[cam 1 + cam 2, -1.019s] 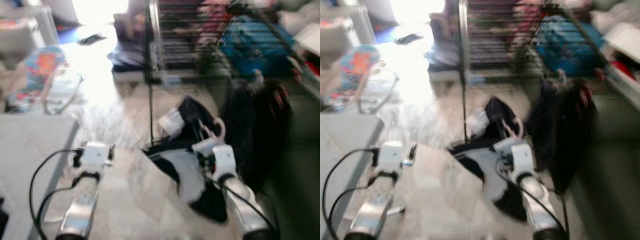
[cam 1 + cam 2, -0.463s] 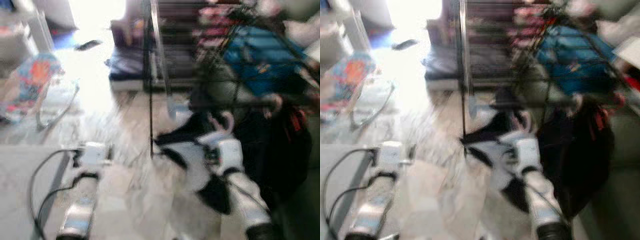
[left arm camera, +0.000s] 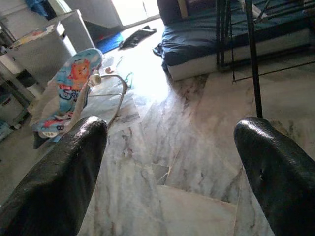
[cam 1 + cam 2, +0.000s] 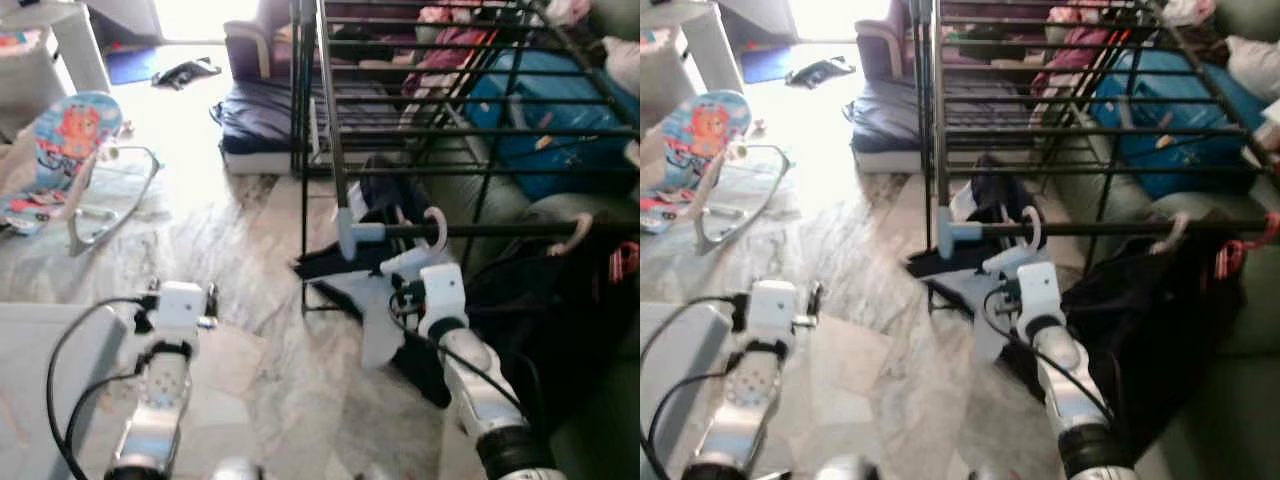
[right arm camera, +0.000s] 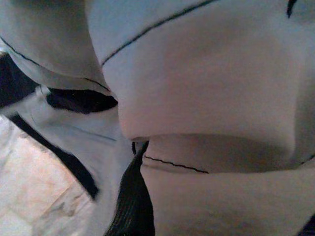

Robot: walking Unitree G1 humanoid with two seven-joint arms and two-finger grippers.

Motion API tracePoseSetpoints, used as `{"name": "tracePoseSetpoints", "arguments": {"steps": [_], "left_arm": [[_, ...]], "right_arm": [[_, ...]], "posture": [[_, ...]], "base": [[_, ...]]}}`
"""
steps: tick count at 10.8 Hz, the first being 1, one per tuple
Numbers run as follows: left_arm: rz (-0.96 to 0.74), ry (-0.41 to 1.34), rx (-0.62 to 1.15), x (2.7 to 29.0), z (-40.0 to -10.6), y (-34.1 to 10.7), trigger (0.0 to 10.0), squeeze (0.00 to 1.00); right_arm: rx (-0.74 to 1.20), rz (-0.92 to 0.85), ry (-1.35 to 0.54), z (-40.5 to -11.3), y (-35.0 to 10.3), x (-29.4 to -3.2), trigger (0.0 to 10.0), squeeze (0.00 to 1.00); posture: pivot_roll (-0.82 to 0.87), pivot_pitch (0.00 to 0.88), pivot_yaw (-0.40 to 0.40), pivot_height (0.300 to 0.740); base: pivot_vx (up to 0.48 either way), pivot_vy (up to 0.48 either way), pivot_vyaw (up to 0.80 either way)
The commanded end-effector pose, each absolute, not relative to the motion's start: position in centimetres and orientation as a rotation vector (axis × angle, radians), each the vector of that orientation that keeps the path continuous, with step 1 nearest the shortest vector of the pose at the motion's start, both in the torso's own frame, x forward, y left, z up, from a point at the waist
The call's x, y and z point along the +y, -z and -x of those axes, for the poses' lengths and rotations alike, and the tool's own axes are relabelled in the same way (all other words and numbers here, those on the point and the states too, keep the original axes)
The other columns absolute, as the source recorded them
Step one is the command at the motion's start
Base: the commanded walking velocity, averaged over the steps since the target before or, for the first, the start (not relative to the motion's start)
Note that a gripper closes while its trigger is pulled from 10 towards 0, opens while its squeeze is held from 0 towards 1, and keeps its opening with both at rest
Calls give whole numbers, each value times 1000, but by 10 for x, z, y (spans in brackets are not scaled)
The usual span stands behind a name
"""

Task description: Hang hanger

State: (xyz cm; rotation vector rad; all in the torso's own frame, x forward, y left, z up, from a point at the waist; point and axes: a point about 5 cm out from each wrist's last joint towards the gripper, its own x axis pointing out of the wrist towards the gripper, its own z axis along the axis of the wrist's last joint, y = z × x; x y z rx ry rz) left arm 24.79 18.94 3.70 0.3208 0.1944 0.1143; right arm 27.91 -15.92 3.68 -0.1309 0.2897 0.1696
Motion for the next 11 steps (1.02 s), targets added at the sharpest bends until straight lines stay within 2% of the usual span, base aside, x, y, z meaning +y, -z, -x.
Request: {"name": "tracePoseSetpoints", "arguments": {"steps": [1,3,5,7,8,9,11], "left_arm": [[-337,-128,181,193,-249,-41,10000,0],[-345,-138,184,193,-248,-41,10000,0],[-344,-141,185,194,-248,-41,10000,0],[-339,-130,156,193,-247,-46,10000,0],[-330,-137,161,194,-247,-45,10000,0],[-326,-138,161,193,-248,-45,10000,0],[-323,-139,162,193,-247,-45,10000,0]], "right_arm": [[251,113,-208,-287,-46,-148,10000,0],[276,97,-304,-290,-45,-125,10000,0],[355,88,-300,-294,-34,-116,10000,0],[416,45,-190,-318,-38,-120,10000,0],[420,85,-147,-325,-40,-124,10000,0],[471,84,-88,-325,-34,-129,10000,0],[553,63,-112,-314,-19,-123,10000,0]], "posture": [[11,0,-35,740],[14,0,-34,740],[23,0,-30,740],[32,0,-27,740],[35,0,-29,740],[37,0,-32,740],[39,0,-33,740]], "base": [[0,0,0],[0,0,0],[0,0,0],[0,0,0],[0,0,0],[0,0,0],[0,0,0]]}}
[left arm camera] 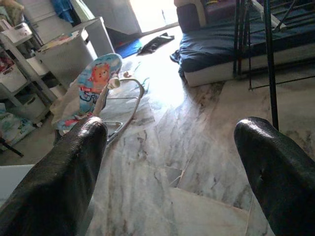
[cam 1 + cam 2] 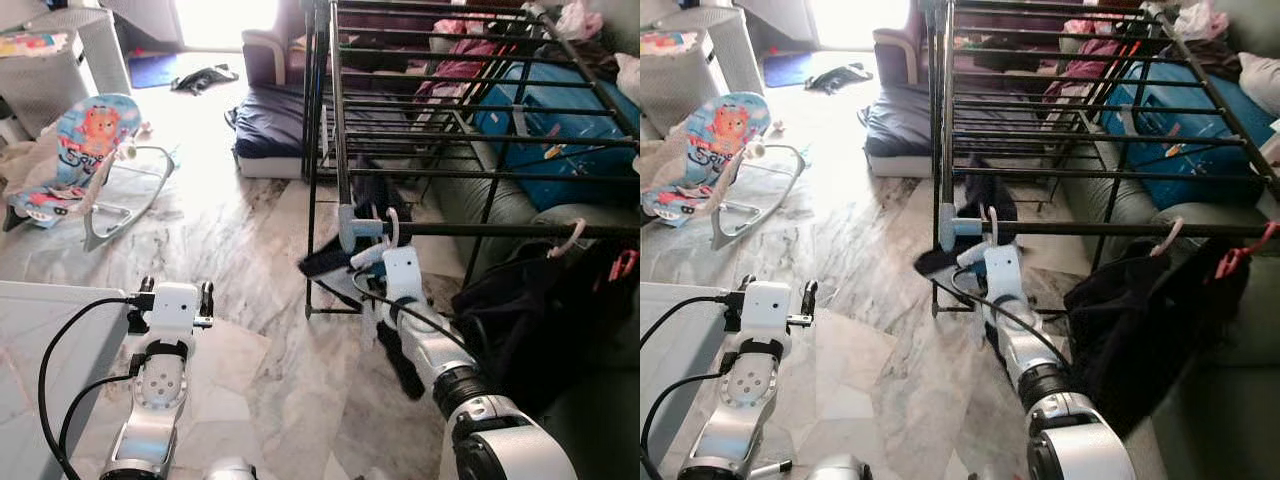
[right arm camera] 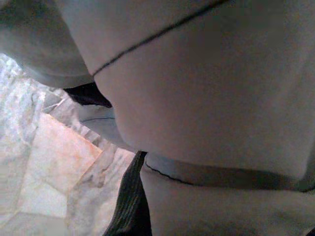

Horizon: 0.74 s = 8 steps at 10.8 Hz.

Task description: Hang hanger

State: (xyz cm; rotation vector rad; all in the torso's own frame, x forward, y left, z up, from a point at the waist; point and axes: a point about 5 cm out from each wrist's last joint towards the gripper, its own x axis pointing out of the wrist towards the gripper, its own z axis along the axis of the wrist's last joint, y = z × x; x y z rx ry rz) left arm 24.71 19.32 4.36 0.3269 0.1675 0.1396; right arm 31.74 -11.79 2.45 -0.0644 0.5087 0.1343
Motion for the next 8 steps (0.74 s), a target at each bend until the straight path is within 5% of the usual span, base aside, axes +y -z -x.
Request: {"name": "tracePoseSetpoints", "arguments": {"steps": [1,4,5,8], "left_arm": [[-321,-137,165,193,-247,-45,10000,0],[-314,-133,171,192,-248,-44,10000,0],[-329,-112,162,190,-248,-45,10000,0],[-337,-112,160,192,-247,-46,10000,0]], "right_arm": [[585,41,-108,-311,-13,-122,10000,0],[659,-11,-118,-304,-3,-120,10000,16],[640,-38,-121,-305,-4,-120,10000,1000],[558,32,-120,-299,-6,-131,10000,1000]], "posture": [[36,0,-32,740],[30,0,-31,740],[30,0,-31,740],[36,0,-32,740]], "base": [[0,0,0],[0,0,0],[0,0,0],[0,0,0]]}}
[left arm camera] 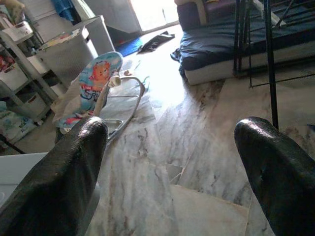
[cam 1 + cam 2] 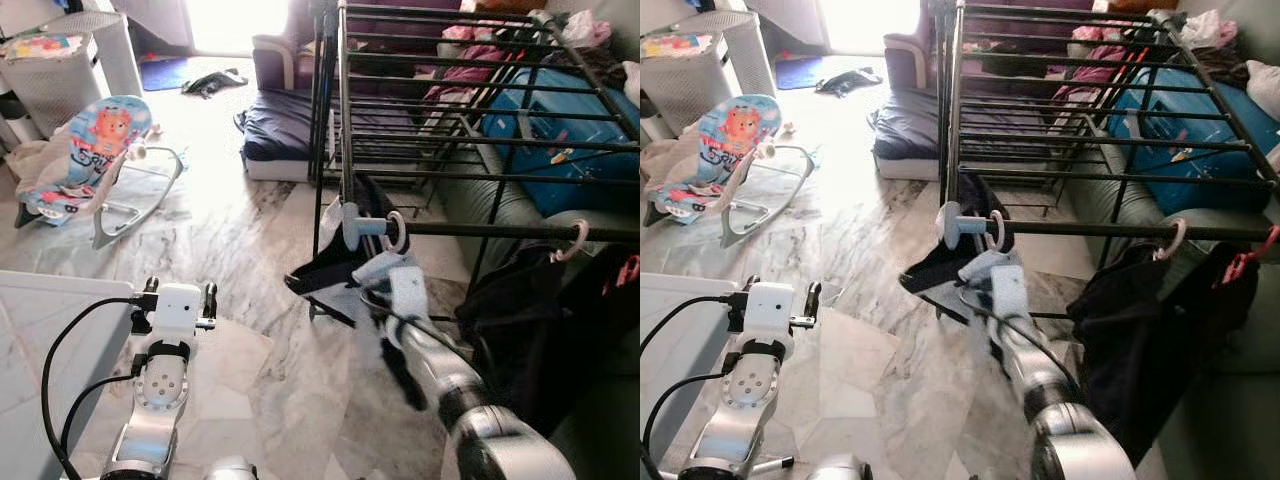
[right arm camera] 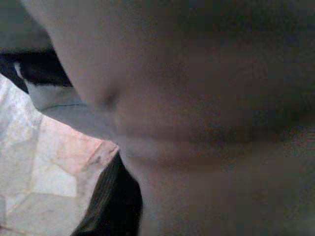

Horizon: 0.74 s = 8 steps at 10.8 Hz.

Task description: Hang hanger

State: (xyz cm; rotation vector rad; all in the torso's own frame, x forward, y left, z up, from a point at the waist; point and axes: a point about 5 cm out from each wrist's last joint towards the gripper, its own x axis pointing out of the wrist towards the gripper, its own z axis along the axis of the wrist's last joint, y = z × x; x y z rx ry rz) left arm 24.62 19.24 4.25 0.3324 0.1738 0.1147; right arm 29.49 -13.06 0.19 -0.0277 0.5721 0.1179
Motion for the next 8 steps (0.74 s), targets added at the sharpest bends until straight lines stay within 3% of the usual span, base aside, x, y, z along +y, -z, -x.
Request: {"name": "tracePoseSetpoints", "arguments": {"steps": [1,5,8], "left_arm": [[-324,-92,163,191,-245,-45,10000,0],[-290,-7,169,183,-240,-44,10000,0],[-351,-26,162,184,-242,-45,10000,0]], "right_arm": [[555,18,-120,-294,-5,-133,10000,1000],[408,-16,-169,-281,-21,-142,10000,1000],[278,4,-156,-265,-40,-163,10000,1000]], "posture": [[36,0,-32,740],[22,0,-39,740],[7,0,-36,740]], "base": [[0,0,0],[0,0,0],[0,0,0]]}}
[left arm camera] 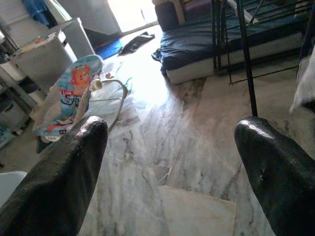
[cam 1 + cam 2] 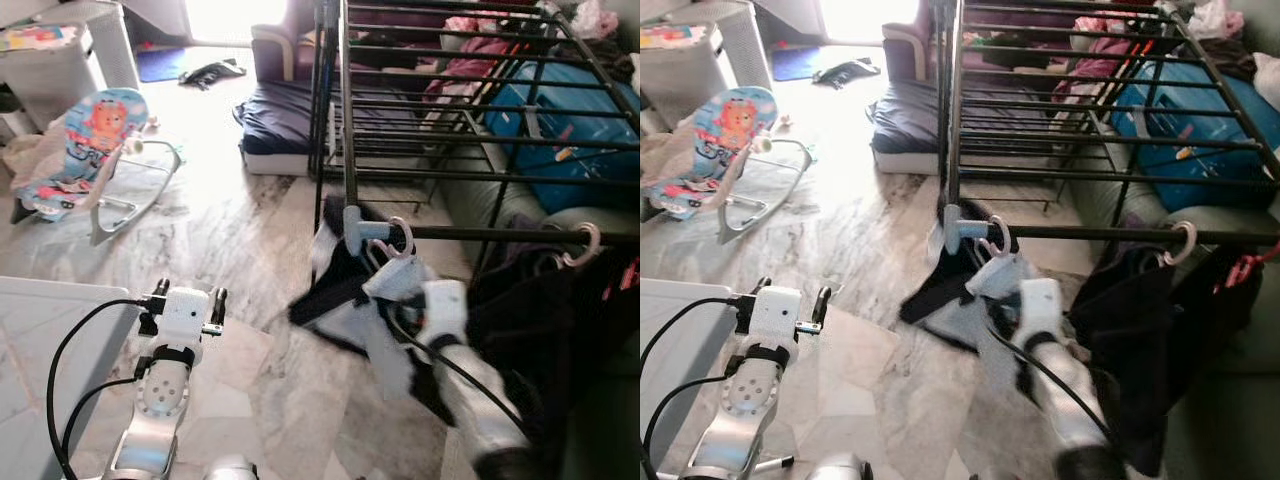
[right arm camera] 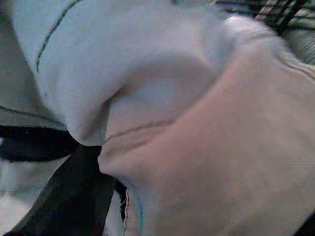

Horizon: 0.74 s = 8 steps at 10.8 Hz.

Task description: Hang hanger

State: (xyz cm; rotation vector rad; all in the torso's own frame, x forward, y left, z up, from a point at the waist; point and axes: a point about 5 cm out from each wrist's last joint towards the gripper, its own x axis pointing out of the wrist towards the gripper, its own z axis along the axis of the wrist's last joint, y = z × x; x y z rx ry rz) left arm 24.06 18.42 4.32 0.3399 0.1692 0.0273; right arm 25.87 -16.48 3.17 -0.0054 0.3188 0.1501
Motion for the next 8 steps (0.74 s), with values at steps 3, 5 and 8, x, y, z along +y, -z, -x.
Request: {"name": "tracePoseSetpoints", "arguments": {"steps": [3,5,8], "left_arm": [[-348,11,156,182,-245,-49,10000,0],[-372,25,144,182,-247,-51,10000,0],[-367,59,144,184,-249,-53,10000,0]], "right_arm": [[264,20,-136,-251,-41,-175,10000,1000],[208,17,-242,-247,-51,-162,10000,1000],[247,14,-420,-238,-53,-147,10000,1000]], "posture": [[7,0,-25,740],[9,0,-12,740],[-7,0,0,740]], "base": [[0,0,0],[0,0,0],[0,0,0]]}}
